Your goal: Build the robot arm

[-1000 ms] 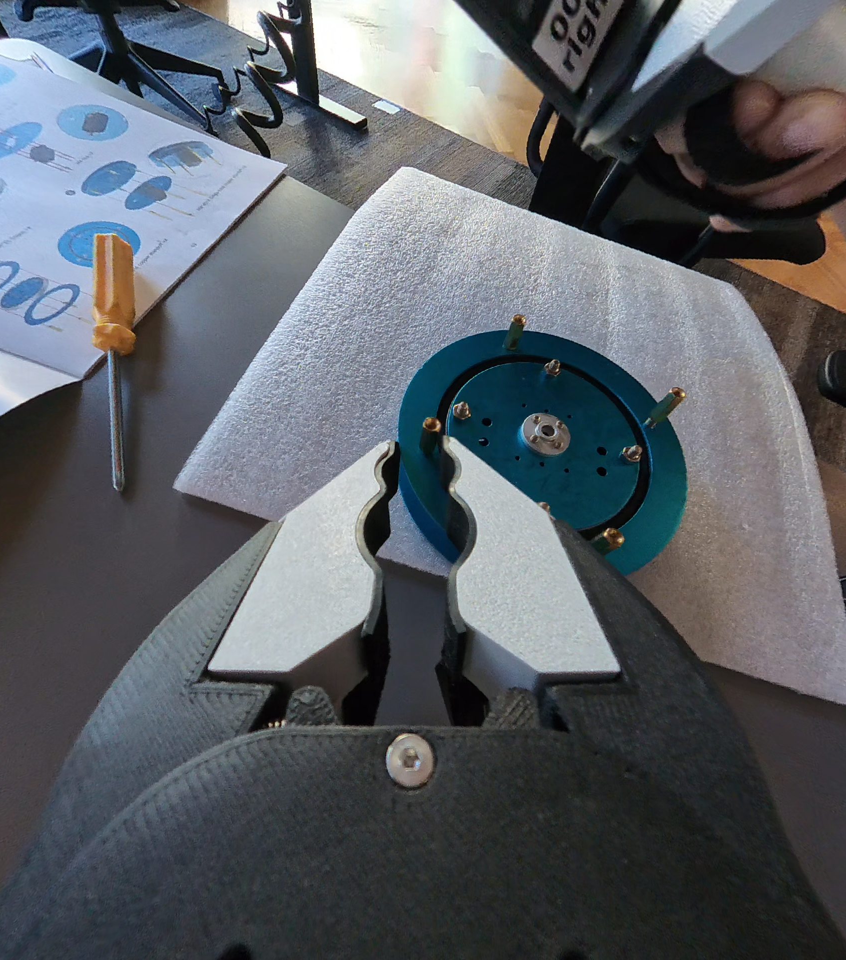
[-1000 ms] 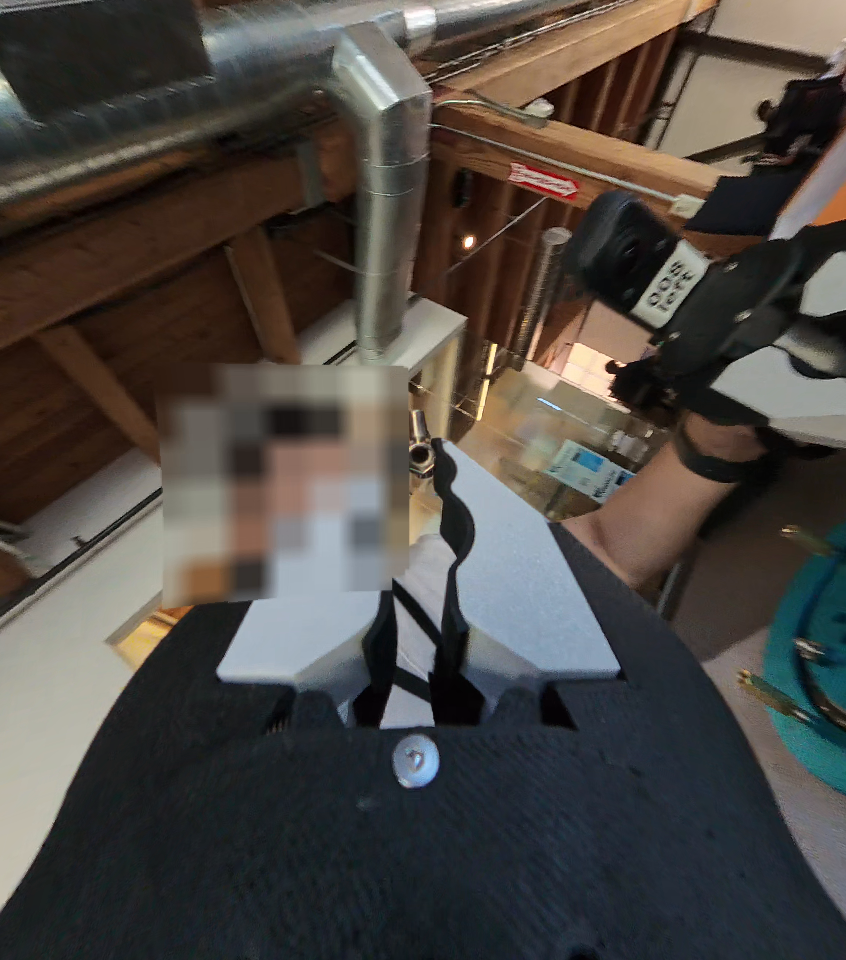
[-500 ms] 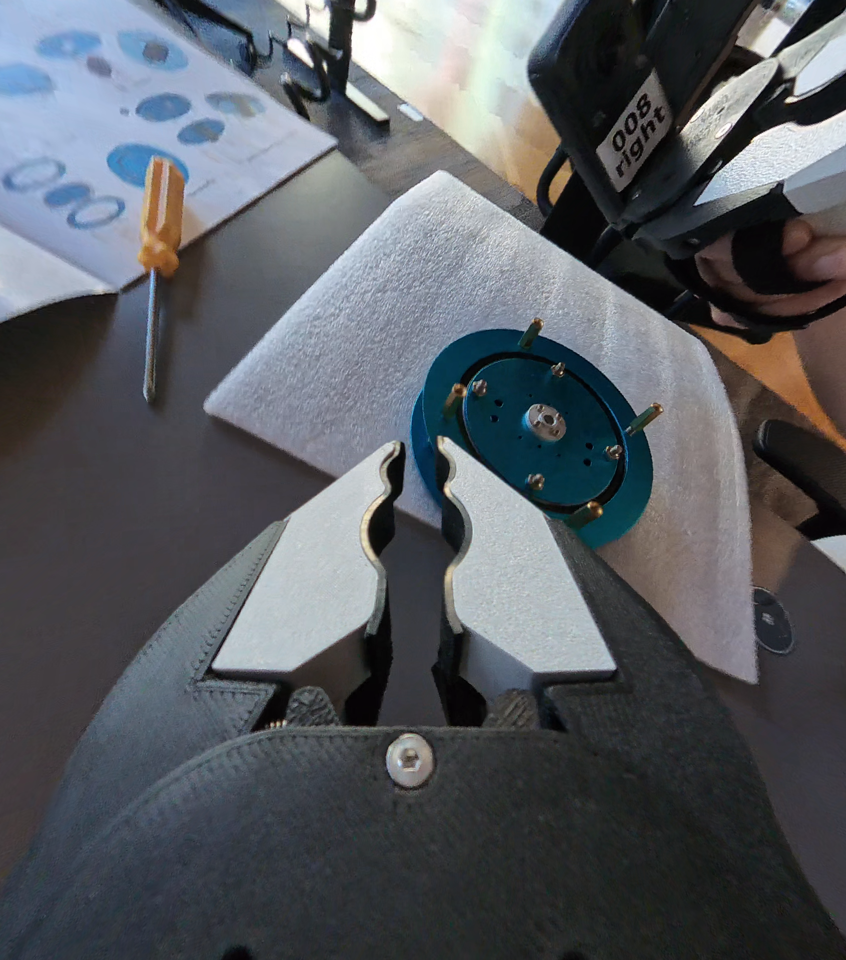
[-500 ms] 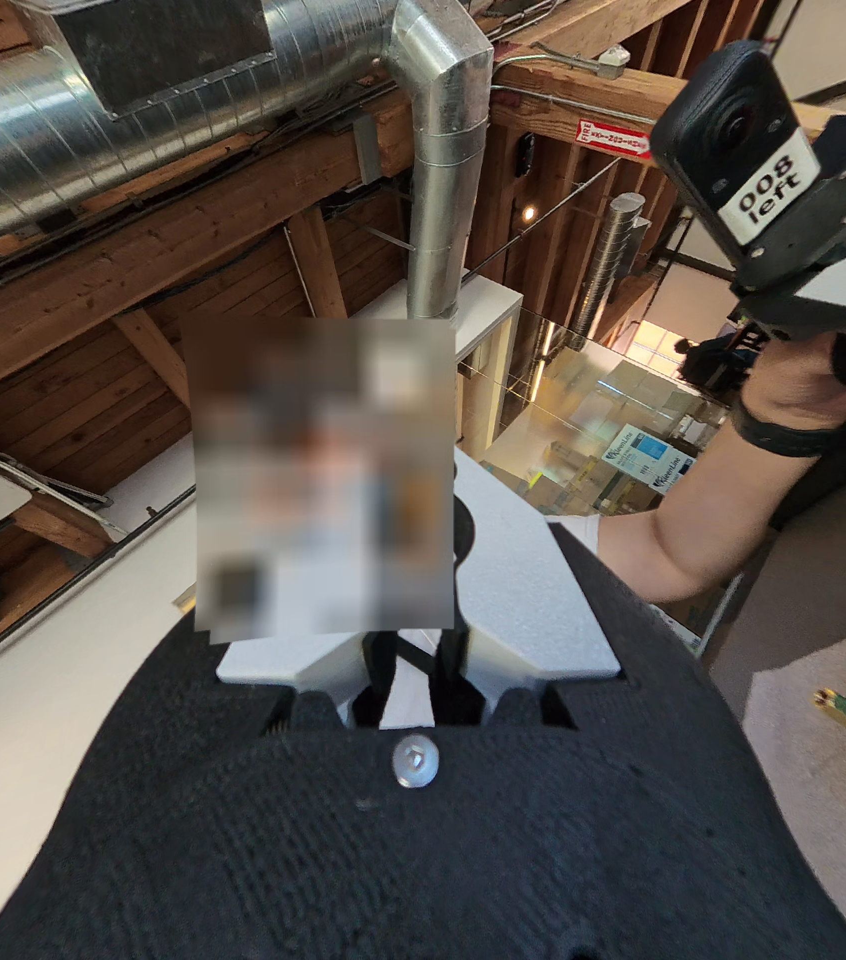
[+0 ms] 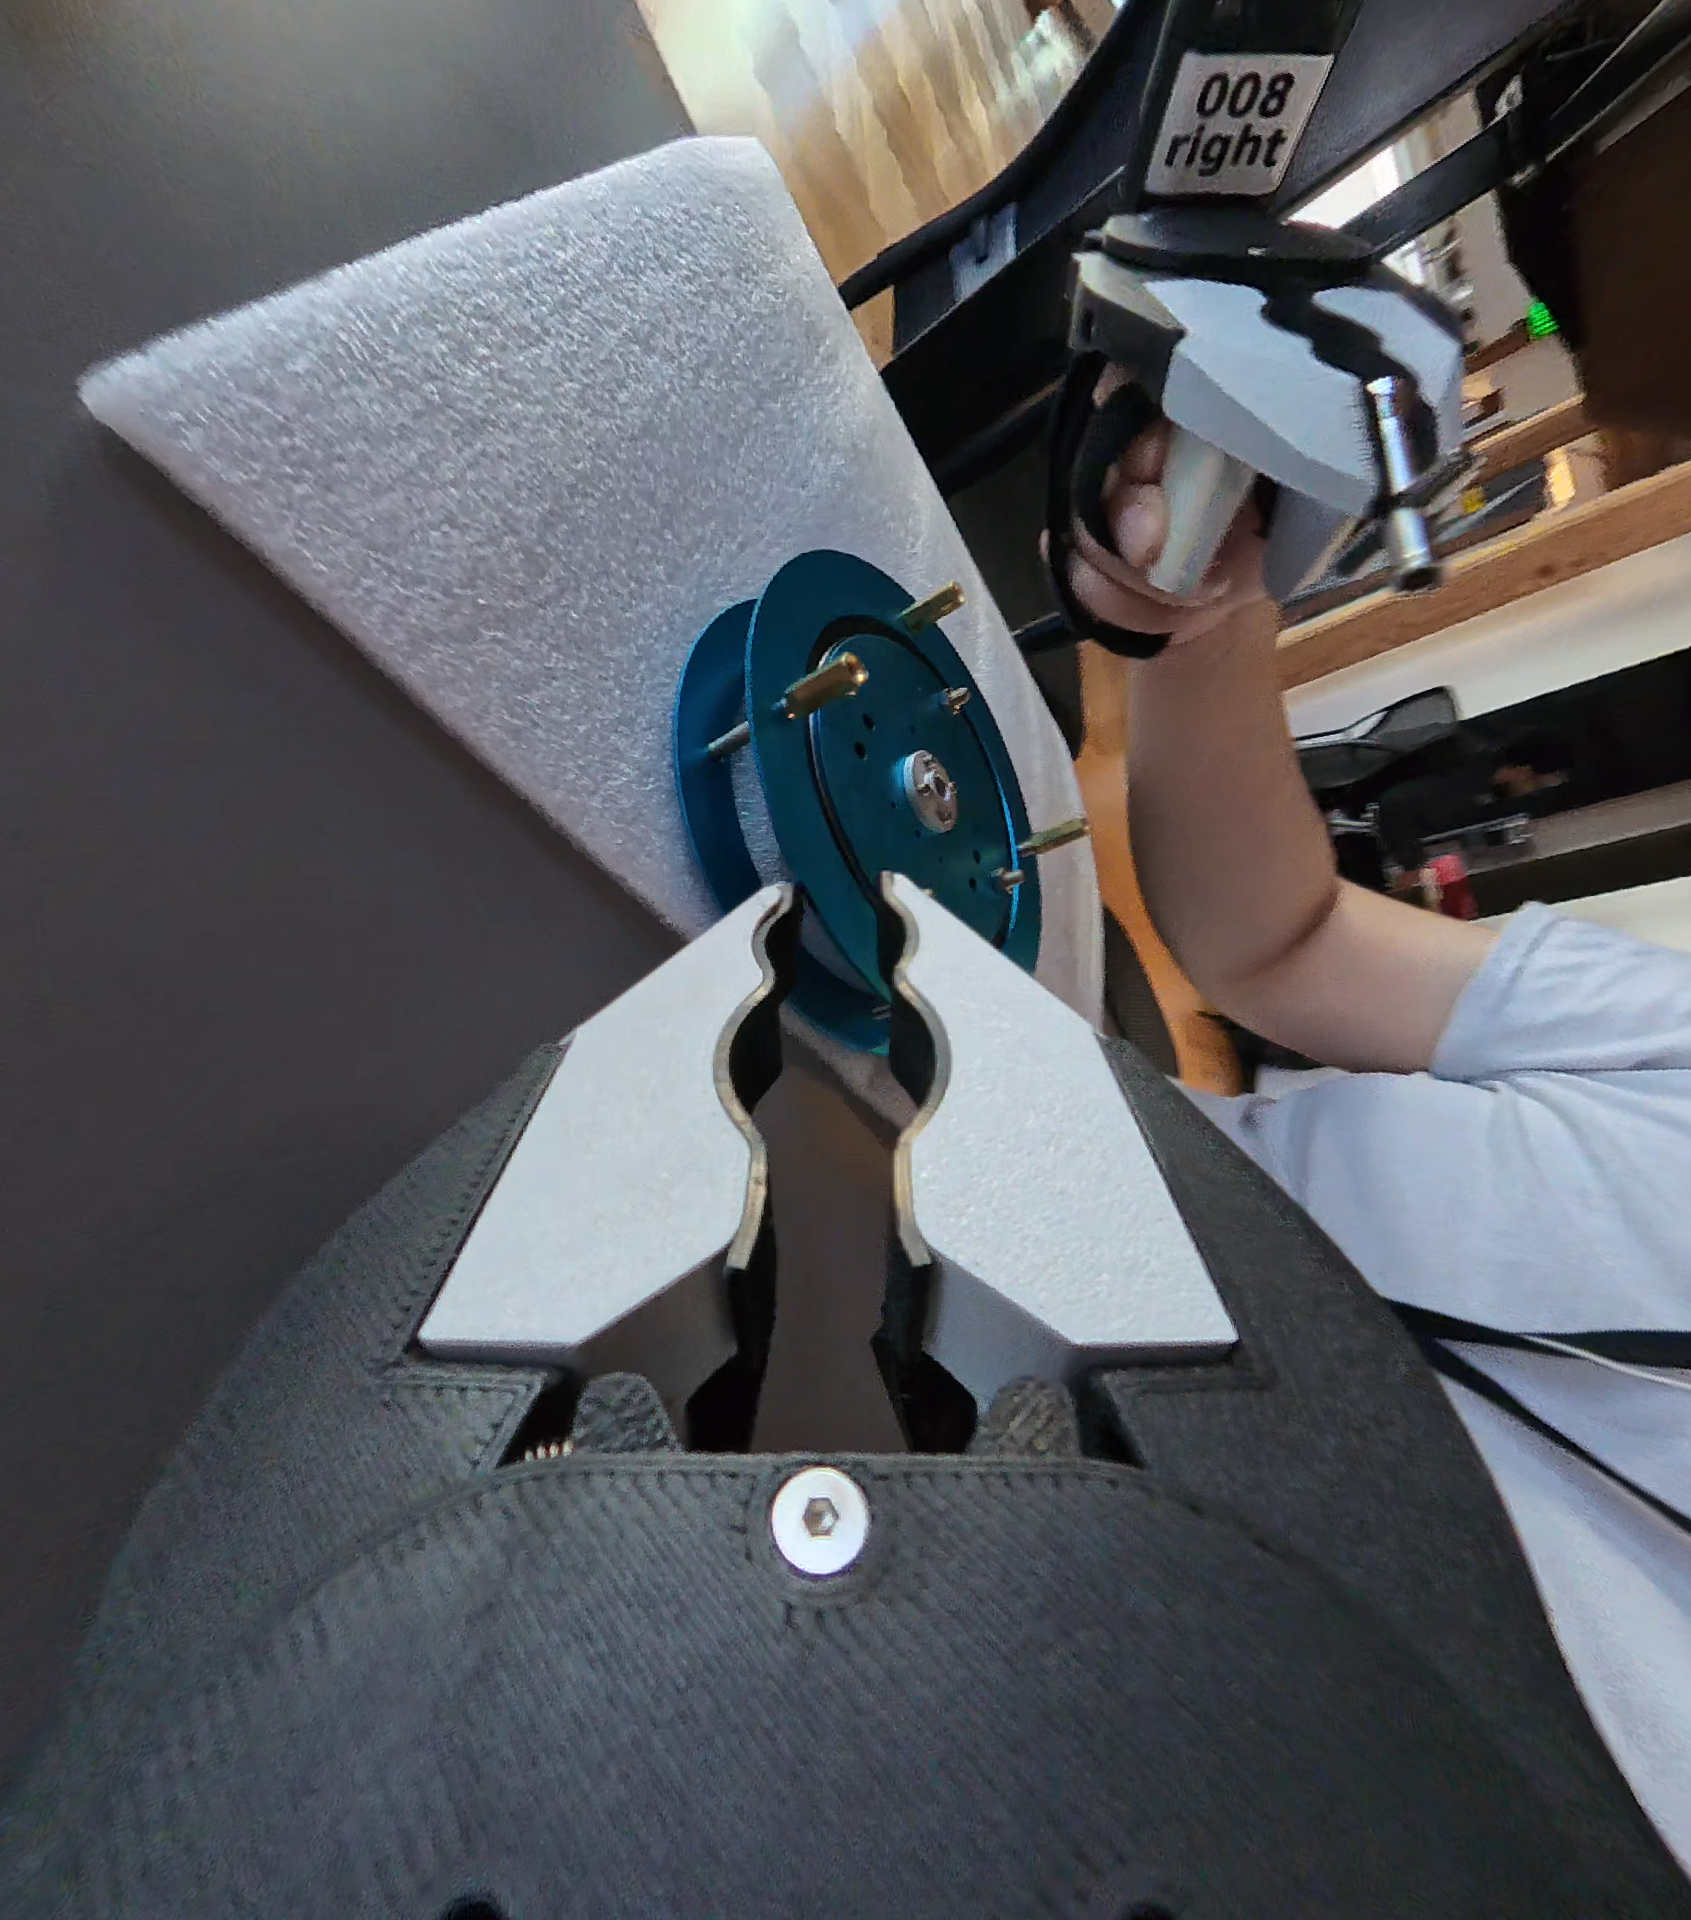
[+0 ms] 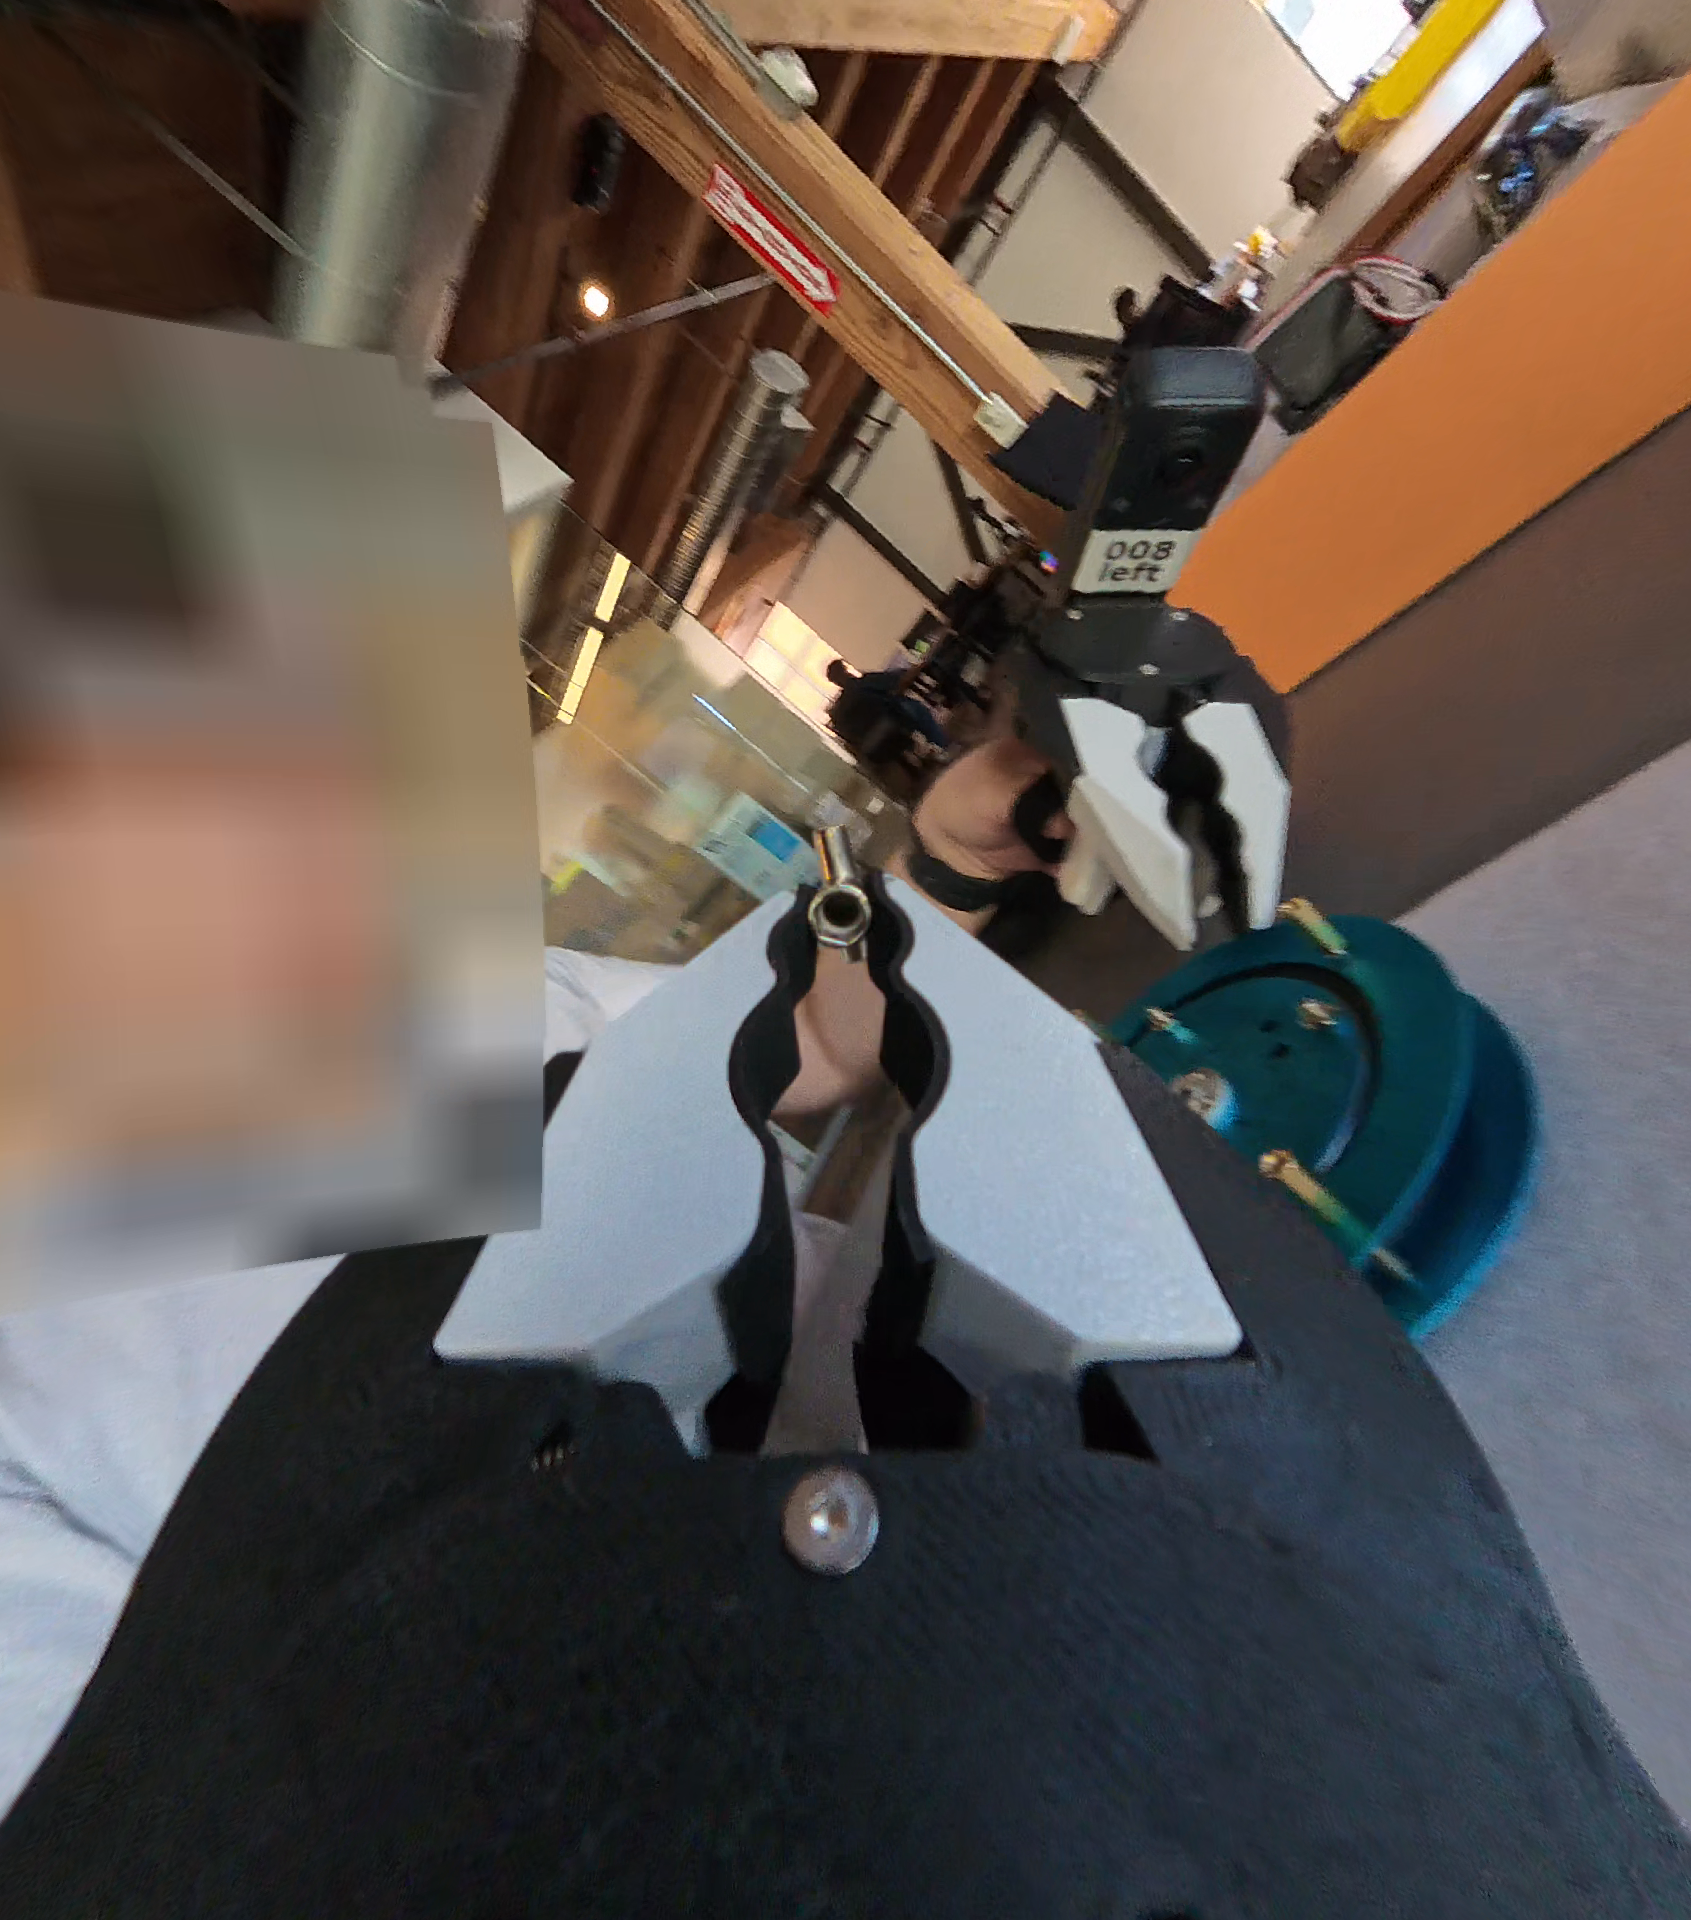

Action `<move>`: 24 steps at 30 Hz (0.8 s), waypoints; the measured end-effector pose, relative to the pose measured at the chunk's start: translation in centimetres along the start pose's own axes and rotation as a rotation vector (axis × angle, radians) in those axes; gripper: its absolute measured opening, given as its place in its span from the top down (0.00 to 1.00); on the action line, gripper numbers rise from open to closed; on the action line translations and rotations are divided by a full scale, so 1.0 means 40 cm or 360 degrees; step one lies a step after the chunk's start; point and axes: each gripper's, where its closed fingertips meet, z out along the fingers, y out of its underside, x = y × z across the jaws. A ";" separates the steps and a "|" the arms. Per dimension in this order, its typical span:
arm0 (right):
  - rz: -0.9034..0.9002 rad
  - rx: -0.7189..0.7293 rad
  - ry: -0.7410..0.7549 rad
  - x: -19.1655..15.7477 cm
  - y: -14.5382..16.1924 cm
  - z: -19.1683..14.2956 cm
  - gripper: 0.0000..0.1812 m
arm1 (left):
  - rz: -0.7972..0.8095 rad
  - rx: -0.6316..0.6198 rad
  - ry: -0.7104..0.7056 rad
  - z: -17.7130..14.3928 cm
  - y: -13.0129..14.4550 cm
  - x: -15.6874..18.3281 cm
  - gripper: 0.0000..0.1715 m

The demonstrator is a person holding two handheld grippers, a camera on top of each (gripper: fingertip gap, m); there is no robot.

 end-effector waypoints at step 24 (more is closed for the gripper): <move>-0.0232 -0.0558 0.0900 0.161 -0.006 0.018 0.96 | -0.0410 0.0043 0.0390 0.011 -0.013 0.029 1.00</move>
